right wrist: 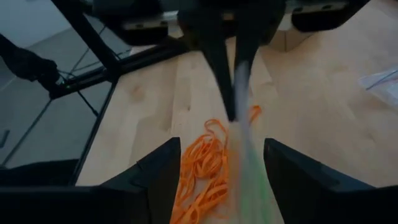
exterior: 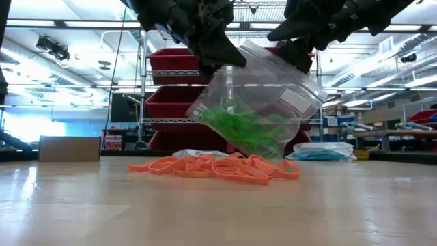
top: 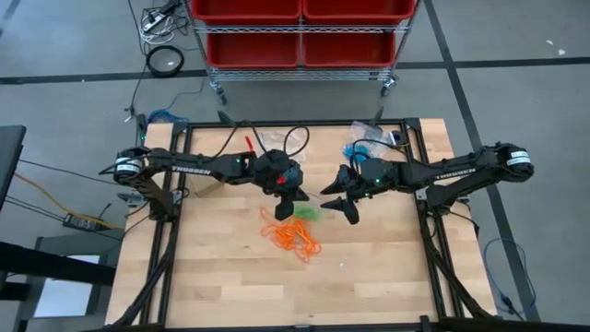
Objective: Sort rubber bands
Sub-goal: Close the transparent zip bag
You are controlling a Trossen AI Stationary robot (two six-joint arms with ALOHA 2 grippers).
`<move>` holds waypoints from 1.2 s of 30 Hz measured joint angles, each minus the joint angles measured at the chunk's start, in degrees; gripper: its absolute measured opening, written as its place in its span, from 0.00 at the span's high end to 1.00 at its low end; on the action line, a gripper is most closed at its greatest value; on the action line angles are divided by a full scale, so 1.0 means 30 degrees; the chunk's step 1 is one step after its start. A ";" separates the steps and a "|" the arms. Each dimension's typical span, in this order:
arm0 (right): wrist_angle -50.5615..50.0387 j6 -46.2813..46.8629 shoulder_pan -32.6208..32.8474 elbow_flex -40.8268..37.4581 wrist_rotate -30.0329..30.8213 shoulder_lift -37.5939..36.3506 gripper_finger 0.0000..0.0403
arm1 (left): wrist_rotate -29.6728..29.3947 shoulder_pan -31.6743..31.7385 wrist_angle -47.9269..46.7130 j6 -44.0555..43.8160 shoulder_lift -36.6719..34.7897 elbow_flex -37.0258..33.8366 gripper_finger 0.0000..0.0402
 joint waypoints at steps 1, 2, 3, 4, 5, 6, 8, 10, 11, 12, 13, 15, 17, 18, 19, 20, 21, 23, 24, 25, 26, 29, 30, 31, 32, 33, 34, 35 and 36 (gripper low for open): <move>-0.0172 -0.0064 0.0031 0.0000 0.0015 0.0000 0.47 | 0.0000 -0.0007 0.0067 0.0000 0.0000 0.0000 1.00; -0.0354 -0.0109 0.0083 0.0000 0.0096 0.0000 0.47 | 0.0007 -0.0038 0.0193 0.0000 0.0000 0.0000 1.00; -0.0548 -0.0194 0.0117 0.0000 0.0268 0.0000 0.48 | 0.0008 -0.0096 0.0334 -0.0006 0.0000 0.0000 1.00; -0.0755 -0.0265 0.0136 0.0000 0.0453 0.0000 0.48 | 0.0012 -0.0151 0.0499 -0.0002 0.0000 0.0000 1.00; -0.0927 -0.0367 0.0142 0.0000 0.0565 0.0000 0.49 | 0.0015 -0.0230 0.0548 -0.0005 0.0000 0.0033 1.00; -0.1086 -0.0398 0.0136 0.0000 0.0583 0.0000 0.49 | 0.0022 -0.0277 0.0398 0.0024 0.0000 0.0173 1.00; -0.1310 -0.0406 0.0142 0.0000 0.0688 0.0000 0.51 | 0.0015 -0.0440 0.0076 0.0273 0.0000 0.0546 1.00; -0.1466 -0.0404 0.0143 0.0000 0.0743 0.0000 0.52 | -0.0050 -0.0589 -0.0351 0.0664 0.0000 0.1025 1.00; -0.1475 -0.0398 0.0143 0.0000 0.0723 0.0000 0.53 | -0.0174 -0.0659 -0.0702 0.0861 0.0000 0.1273 1.00; -0.1468 -0.0405 0.0143 0.0000 0.0569 0.0000 0.55 | -0.0365 -0.0745 -0.1166 0.1000 0.0000 0.1538 1.00; -0.1465 -0.0407 0.0143 0.0000 0.0294 0.0000 0.56 | -0.0721 -0.0807 -0.1623 0.1135 0.0000 0.1808 1.00; -0.1472 -0.0405 0.0146 0.0000 -0.0089 0.0000 0.61 | -0.1290 -0.0943 -0.2460 0.1551 0.0000 0.2294 1.00; -0.1465 -0.0405 0.0244 0.0000 -0.0109 0.0000 0.67 | -0.1674 -0.1026 -0.3210 0.1810 -0.0009 0.2685 1.00; -0.1452 -0.0412 0.0283 0.0000 -0.0131 0.0000 0.70 | -0.1790 -0.1085 -0.3561 0.1867 -0.0015 0.2815 1.00; -0.1410 -0.0438 0.0333 0.0000 -0.0160 0.0000 0.74 | -0.1930 -0.1100 -0.3717 0.1873 -0.0015 0.2860 1.00; -0.1373 -0.0522 0.0373 0.0000 -0.0160 0.0000 0.78 | -0.2113 -0.1120 -0.3781 0.1873 -0.0015 0.2878 1.00; -0.1363 -0.0575 0.0403 0.0000 -0.0160 0.0000 0.82 | -0.2149 -0.1140 -0.3783 0.1870 -0.0015 0.2878 1.00; -0.1363 -0.0709 0.0420 0.0000 -0.0168 0.0000 0.90 | -0.2239 -0.1205 -0.3779 0.1865 -0.0015 0.2878 0.99; -0.1355 -0.0748 0.0418 0.0000 -0.0160 0.0000 0.94 | -0.2282 -0.1227 -0.3779 0.1873 -0.0015 0.2878 0.99; -0.1355 -0.0839 0.0412 0.0000 -0.0160 0.0000 0.97 | -0.2297 -0.1248 -0.3775 0.1873 -0.0015 0.2878 0.99; -0.1355 -0.0912 0.0412 0.0000 -0.0161 0.0000 0.98 | -0.2297 -0.1257 -0.3783 0.1873 -0.0015 0.2878 0.99; -0.1363 -0.0906 0.0412 0.0000 -0.0153 0.0000 0.98 | -0.2302 -0.1268 -0.3775 0.1873 -0.0015 0.2878 0.99; -0.1363 -0.0913 0.0412 0.0000 -0.0158 0.0000 0.99 | -0.2302 -0.1268 -0.3769 0.1866 -0.0015 0.2878 0.99; -0.1363 -0.0920 0.0412 0.0000 -0.0156 0.0000 0.99 | -0.2302 -0.1268 -0.3739 0.1865 -0.0015 0.2878 0.99; -0.1363 -0.0922 0.0412 0.0000 -0.0156 0.0000 1.00 | -0.2302 -0.1268 -0.3695 0.1840 -0.0015 0.2878 0.99; -0.1363 -0.0925 0.0412 0.0000 -0.0153 0.0000 1.00 | -0.2299 -0.1268 -0.3607 0.1771 -0.0015 0.2878 0.98; -0.1365 -0.0944 0.0412 0.0000 -0.0153 0.0000 1.00 | -0.2302 -0.1268 -0.3512 0.1700 -0.0015 0.2878 0.96; -0.1396 -0.1033 0.0412 0.0000 -0.0146 0.0000 1.00 | -0.2301 -0.1268 -0.3455 0.1608 -0.0015 0.2878 0.94; -0.1428 -0.1075 0.0412 0.0000 -0.0138 0.0000 1.00 | -0.2295 -0.1268 -0.3432 0.1570 -0.0015 0.2878 0.92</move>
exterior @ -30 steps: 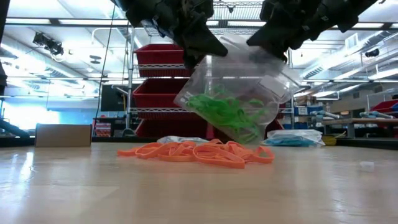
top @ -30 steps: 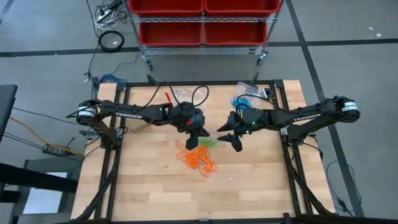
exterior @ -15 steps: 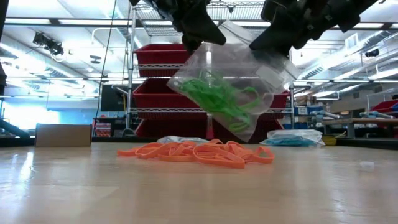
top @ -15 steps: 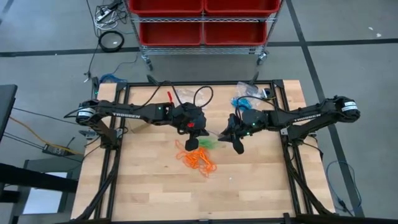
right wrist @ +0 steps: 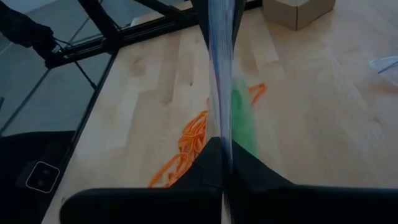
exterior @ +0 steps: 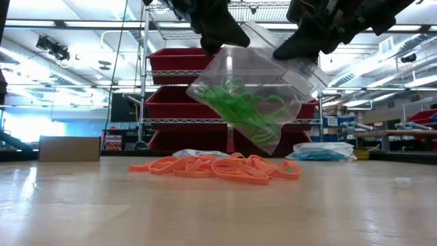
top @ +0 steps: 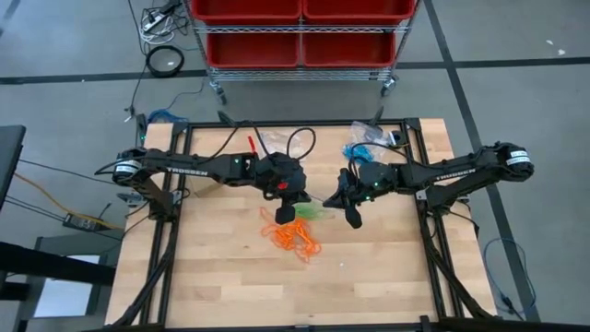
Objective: Sort rubber bands
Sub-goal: Close the transparent zip bag
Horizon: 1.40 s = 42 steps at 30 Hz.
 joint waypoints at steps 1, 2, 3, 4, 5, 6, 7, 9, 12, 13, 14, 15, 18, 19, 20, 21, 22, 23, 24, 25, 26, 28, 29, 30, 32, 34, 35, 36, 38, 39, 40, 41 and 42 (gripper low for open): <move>-0.0015 -0.0021 0.0000 0.0000 0.0000 0.0000 1.00 | 0.0004 0.0000 0.0024 -0.0014 0.0000 0.0000 0.88; -0.0028 -0.0022 0.0000 0.0000 0.0000 0.0000 1.00 | 0.0094 0.0000 0.0130 -0.0072 0.0000 0.0000 0.85; -0.0023 -0.0023 0.0000 0.0000 0.0000 0.0000 1.00 | 0.0259 0.0000 0.0274 -0.0105 0.0000 0.0000 0.81; -0.0029 -0.0029 0.0000 0.0000 0.0000 0.0000 1.00 | 0.0488 0.0000 0.0443 -0.0196 0.0000 0.0000 0.77; -0.0033 -0.0025 0.0000 0.0000 0.0004 0.0000 1.00 | 0.0719 0.0000 0.0562 -0.0339 0.0000 0.0005 0.73; -0.0052 -0.0022 0.0000 -0.0004 0.0007 0.0000 1.00 | 0.1040 0.0000 0.0629 -0.0542 0.0000 0.0007 0.69; -0.0066 -0.0022 0.0000 -0.0011 0.0005 0.0000 1.00 | 0.1437 0.0003 0.0734 -0.0648 0.0000 0.0007 0.65; -0.0058 -0.0022 0.0000 -0.0015 0.0007 0.0000 1.00 | 0.2158 0.0024 0.0966 -0.1043 0.0000 0.0008 0.58; -0.0058 -0.0022 0.0000 -0.0015 0.0007 0.0000 1.00 | 0.2630 0.0058 0.1033 -0.1371 0.0000 0.0022 0.51; -0.0058 -0.0022 0.0000 -0.0015 0.0007 0.0000 1.00 | 0.2637 0.0058 0.1033 -0.1555 0.0000 0.0022 0.49; -0.0052 -0.0022 0.0000 -0.0015 0.0009 0.0000 1.00 | 0.2594 0.0076 0.1067 -0.1607 0.0000 0.0022 0.48; -0.0053 -0.0022 0.0000 -0.0015 0.0015 0.0000 1.00 | 0.2506 0.0092 0.1155 -0.1679 0.0000 0.0022 0.48; -0.0051 -0.0022 0.0000 -0.0015 0.0015 0.0000 1.00 | 0.2025 0.0161 0.1431 -0.1803 0.0000 0.0022 0.49; -0.0051 -0.0022 0.0000 -0.0015 0.0015 0.0000 1.00 | 0.1881 0.0192 0.1484 -0.1811 0.0000 0.0022 0.51; -0.0049 -0.0022 0.0000 -0.0015 0.0015 0.0000 1.00 | 0.1770 0.0248 0.1617 -0.1868 0.0000 0.0022 0.52; -0.0044 -0.0018 0.0000 -0.0015 0.0015 0.0000 1.00 | 0.1728 0.0297 0.1775 -0.1962 0.0000 0.0022 0.55; -0.0044 -0.0015 0.0000 -0.0015 0.0015 0.0000 1.00 | 0.1712 0.0342 0.1925 -0.2036 0.0000 0.0022 0.57; -0.0050 -0.0021 0.0000 -0.0015 0.0015 0.0000 1.00 | 0.1707 0.0402 0.1983 -0.2055 0.0000 0.0022 0.61; -0.0044 -0.0015 -0.0003 -0.0015 0.0018 0.0000 1.00 | 0.1705 0.0434 0.1975 -0.2044 0.0000 0.0022 0.64; -0.0044 -0.0015 0.0000 -0.0015 0.0022 0.0000 1.00 | 0.1701 0.0444 0.1912 -0.1999 0.0000 0.0022 0.67; -0.0044 -0.0015 0.0000 -0.0015 0.0022 0.0000 1.00 | 0.1683 0.0444 0.1802 -0.1862 0.0000 0.0022 0.71; -0.0036 -0.0022 0.0000 -0.0015 0.0033 0.0000 1.00 | 0.1718 0.0437 0.1707 -0.1627 0.0000 0.0022 0.79; -0.0034 -0.0043 -0.0001 -0.0015 0.0075 0.0000 1.00 | 0.1812 0.0437 0.1676 -0.1610 0.0000 0.0022 0.83; -0.0029 -0.0078 0.0000 -0.0015 0.0105 0.0000 1.00 | 0.1941 0.0437 0.1539 -0.1536 0.0000 0.0022 0.87; -0.0007 -0.0117 0.0000 -0.0015 0.0320 0.0000 1.00 | 0.2018 0.0434 0.1079 -0.1252 0.0000 0.0022 0.94; 0.0096 -0.0117 -0.0004 -0.0015 0.0430 0.0000 1.00 | 0.2011 0.0437 0.0784 -0.1059 0.0000 0.0022 0.98; 0.0205 -0.0117 -0.0003 -0.0015 0.0433 0.0000 1.00 | 0.1982 0.0437 0.0709 -0.1034 0.0000 0.0022 0.98; 0.0301 -0.0117 -0.0007 -0.0015 0.0423 0.0000 1.00 | 0.1690 0.0404 0.0685 -0.1004 0.0000 0.0022 0.98; 0.0585 -0.0117 -0.0007 -0.0015 0.0072 0.0007 1.00 | 0.1046 0.0291 0.0659 -0.0580 0.0000 0.0022 0.98; 0.0755 -0.0118 -0.0007 -0.0015 -0.0153 0.0007 1.00 | 0.0962 0.0256 0.0655 -0.0372 0.0000 0.0022 0.99; 0.0922 -0.0117 -0.0007 -0.0015 -0.0359 0.0007 1.00 | 0.0893 0.0186 0.0691 -0.0142 0.0000 0.0022 0.99; 0.1098 -0.0123 0.0000 -0.0015 -0.0593 0.0007 1.00 | 0.0863 0.0144 0.0776 -0.0050 0.0000 0.0022 0.99; 0.1303 -0.0123 0.0000 -0.0015 -0.0709 0.0007 0.99 | 0.0865 0.0109 0.0846 0.0014 0.0000 0.0022 0.99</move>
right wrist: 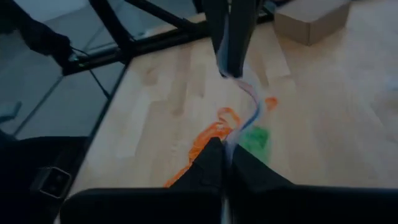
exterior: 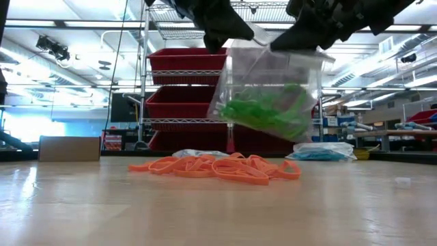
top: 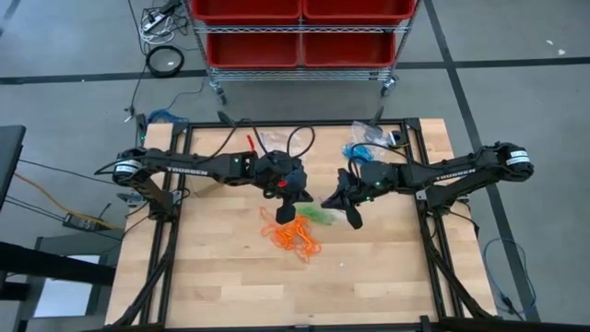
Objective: Sort rubber bands
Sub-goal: Close the transparent zip bag
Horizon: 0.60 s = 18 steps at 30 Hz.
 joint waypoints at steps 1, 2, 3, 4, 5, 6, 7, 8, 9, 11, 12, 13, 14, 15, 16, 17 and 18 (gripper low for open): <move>0.0254 -0.0001 0.0007 0.0000 -0.0040 0.0000 0.98 | 0.0002 -0.0044 0.0005 0.0013 0.0000 0.0000 0.99; 0.0516 -0.0008 0.0007 0.0000 -0.0078 0.0000 0.97 | 0.0002 -0.0065 -0.0002 0.0020 0.0000 0.0000 0.99; 0.0745 -0.0012 0.0000 0.0000 -0.0166 0.0000 0.95 | 0.0002 -0.0071 -0.0009 0.0020 0.0000 0.0000 0.99; 0.0973 -0.0043 -0.0004 0.0000 -0.0313 0.0000 0.93 | -0.0003 -0.0067 -0.0004 0.0027 0.0000 0.0000 0.99; 0.1157 -0.0104 -0.0004 0.0000 -0.0413 0.0000 0.91 | -0.0005 -0.0065 -0.0007 0.0027 0.0000 0.0000 0.99; 0.1342 -0.0193 0.0003 0.0000 -0.0460 0.0000 0.89 | -0.0005 -0.0065 -0.0002 0.0031 0.0000 0.0000 0.99; 0.1430 -0.0232 0.0033 0.0000 -0.0528 0.0000 0.87 | -0.0005 -0.0065 -0.0005 0.0034 0.0000 0.0000 1.00; 0.1440 -0.0246 0.0066 0.0000 -0.0615 0.0000 0.85 | -0.0005 -0.0068 -0.0049 0.0034 -0.0069 0.0000 1.00; 0.1403 -0.0213 0.0073 0.0000 -0.0739 0.0000 0.83 | -0.0010 -0.0072 -0.0159 0.0042 -0.0154 0.0000 1.00; 0.1330 -0.0028 0.0074 0.0000 -0.0907 0.0000 0.79 | -0.0005 -0.0072 -0.0059 0.0046 -0.0358 0.0001 1.00; 0.1258 0.0039 0.0080 0.0000 -0.0967 0.0000 0.77 | 0.0003 -0.0072 -0.0202 0.0050 -0.0483 0.0027 1.00; 0.1232 0.0080 0.0080 0.0000 -0.1012 0.0000 0.75 | 0.0086 -0.0072 -0.0323 0.0056 -0.0526 0.0086 1.00; 0.1232 0.0087 0.0080 0.0000 -0.1054 0.0000 0.73 | 0.0133 -0.0080 -0.0337 0.0064 -0.0555 0.0227 1.00; 0.1275 0.0101 0.0080 0.0000 -0.1219 0.0000 0.72 | 0.0126 -0.0105 -0.0442 0.0082 -0.0674 0.0331 1.00; 0.1391 0.0225 0.0080 0.0000 -0.1384 0.0000 0.70 | 0.0126 -0.0150 -0.0766 0.0231 -0.0747 0.0431 1.00; 0.1530 0.0313 0.0080 0.0000 -0.1441 0.0000 0.68 | 0.0119 -0.0201 -0.0865 0.0337 -0.0800 0.0587 1.00; 0.1630 0.0322 0.0079 0.0000 -0.1468 0.0000 0.67 | 0.0131 -0.0234 -0.0886 0.0348 -0.0843 0.0808 1.00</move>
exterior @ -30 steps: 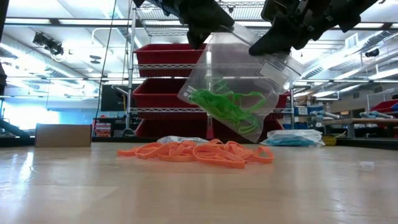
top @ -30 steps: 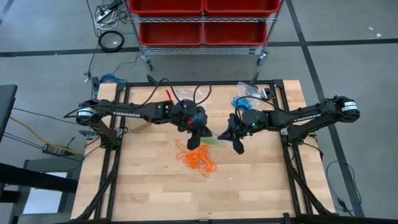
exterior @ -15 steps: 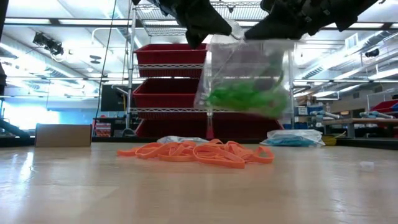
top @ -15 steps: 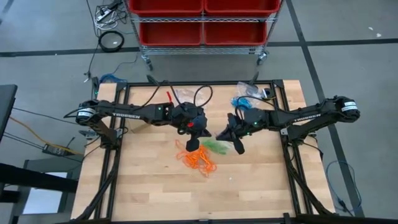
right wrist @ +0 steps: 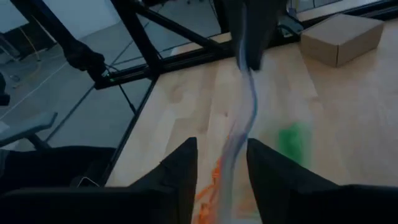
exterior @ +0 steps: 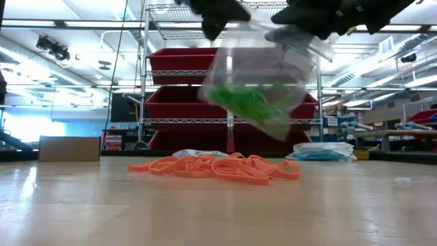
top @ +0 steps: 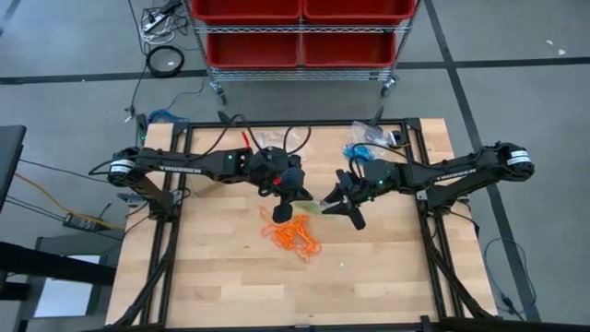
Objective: Sort rubber bands
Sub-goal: Close the transparent zip bag
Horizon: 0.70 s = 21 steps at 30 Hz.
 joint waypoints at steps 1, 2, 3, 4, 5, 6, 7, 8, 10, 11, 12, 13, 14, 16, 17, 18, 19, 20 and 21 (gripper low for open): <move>0.0151 0.0005 0.0001 0.0000 -0.0027 0.0000 0.66 | 0.0026 -0.0072 -0.0182 0.0000 -0.0029 0.0159 1.00; 0.0358 0.0012 0.0001 0.0000 -0.0027 0.0000 0.65 | 0.0110 -0.0115 -0.0411 0.0005 -0.0061 0.0242 1.00; 0.0593 0.0015 -0.0002 0.0000 -0.0031 0.0000 0.64 | 0.0146 -0.0171 -0.0521 0.0007 -0.0068 0.0312 1.00; 0.0913 0.0019 0.0001 0.0000 -0.0031 0.0000 0.64 | 0.0144 -0.0224 -0.0536 0.0000 -0.0057 0.0351 1.00; 0.1241 0.0034 0.0000 0.0000 -0.0031 0.0000 0.64 | 0.0148 -0.0246 -0.0592 0.0000 -0.0054 0.0351 1.00; 0.1592 0.0027 -0.0006 0.0000 -0.0031 0.0000 0.64 | 0.0148 -0.0254 -0.0631 -0.0004 -0.0054 0.0351 1.00; 0.1864 0.0033 -0.0006 0.0000 -0.0025 0.0000 0.64 | 0.0148 -0.0254 -0.0635 -0.0024 -0.0046 0.0351 1.00; 0.2018 0.0034 -0.0006 0.0000 -0.0024 0.0000 0.65 | 0.0140 -0.0246 -0.0658 -0.0036 -0.0041 0.0351 1.00; 0.2242 0.0034 -0.0006 0.0000 -0.0024 0.0000 0.66 | 0.0140 -0.0246 -0.0631 -0.0066 -0.0039 0.0351 1.00; 0.2251 0.0034 -0.0006 0.0026 -0.0024 0.0000 0.67 | 0.0140 -0.0246 -0.0631 -0.0102 -0.0032 0.0351 1.00; 0.2190 0.0041 -0.0006 0.0082 -0.0024 0.0000 0.68 | 0.0147 -0.0246 -0.0569 -0.0150 -0.0032 0.0351 1.00; 0.2121 0.0027 -0.0006 0.0156 -0.0017 0.0004 0.69 | 0.0147 -0.0246 -0.0530 -0.0153 -0.0032 0.0351 1.00; 0.2038 -0.0015 -0.0006 0.0328 0.0015 0.0106 0.69 | 0.0156 -0.0246 -0.0501 -0.0153 -0.0032 0.0351 1.00; 0.1744 -0.0141 -0.0006 0.0765 0.0129 0.0379 0.70 | 0.0245 -0.0246 -0.0393 -0.0219 -0.0032 0.0351 1.00; 0.1514 -0.0314 -0.0006 0.1014 0.0122 0.0649 0.71 | 0.0294 -0.0246 -0.0379 -0.0266 -0.0032 0.0351 1.00; 0.1399 -0.0467 -0.0006 0.1421 0.0119 0.1045 0.71 | 0.0326 -0.0246 -0.0285 -0.0335 -0.0032 0.0351 1.00; 0.1109 -0.0602 -0.0006 0.1766 0.0052 0.1418 0.72 | 0.0330 -0.0246 -0.0240 -0.0342 -0.0032 0.0351 1.00; 0.0653 -0.0711 -0.0006 0.2164 -0.0085 0.1887 0.72 | 0.0346 -0.0246 -0.0235 -0.0354 -0.0032 0.0351 1.00; 0.0279 -0.0805 -0.0006 0.2687 -0.0181 0.2429 0.72 | 0.0363 -0.0246 -0.0172 -0.0374 -0.0032 0.0351 1.00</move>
